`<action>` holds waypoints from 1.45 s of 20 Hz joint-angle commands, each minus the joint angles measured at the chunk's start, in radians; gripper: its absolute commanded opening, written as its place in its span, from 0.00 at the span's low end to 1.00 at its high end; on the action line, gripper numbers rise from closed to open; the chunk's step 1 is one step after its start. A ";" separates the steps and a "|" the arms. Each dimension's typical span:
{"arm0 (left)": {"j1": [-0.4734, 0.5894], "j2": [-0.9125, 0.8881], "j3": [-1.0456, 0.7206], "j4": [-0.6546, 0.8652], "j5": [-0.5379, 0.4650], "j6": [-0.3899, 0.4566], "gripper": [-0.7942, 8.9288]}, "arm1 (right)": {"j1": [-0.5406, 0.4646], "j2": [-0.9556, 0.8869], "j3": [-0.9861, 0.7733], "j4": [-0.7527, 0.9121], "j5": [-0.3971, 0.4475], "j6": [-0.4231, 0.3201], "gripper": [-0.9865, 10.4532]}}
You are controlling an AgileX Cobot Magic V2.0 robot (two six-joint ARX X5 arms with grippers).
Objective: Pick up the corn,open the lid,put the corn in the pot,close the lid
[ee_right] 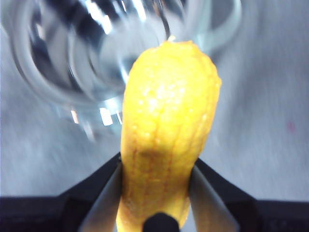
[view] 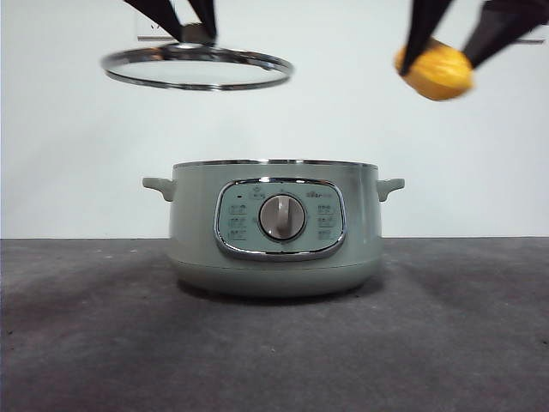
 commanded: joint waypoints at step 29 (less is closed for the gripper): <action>0.318 -0.057 0.006 -0.025 0.196 0.112 0.07 | 0.149 0.996 0.861 -0.195 0.136 -0.139 0.08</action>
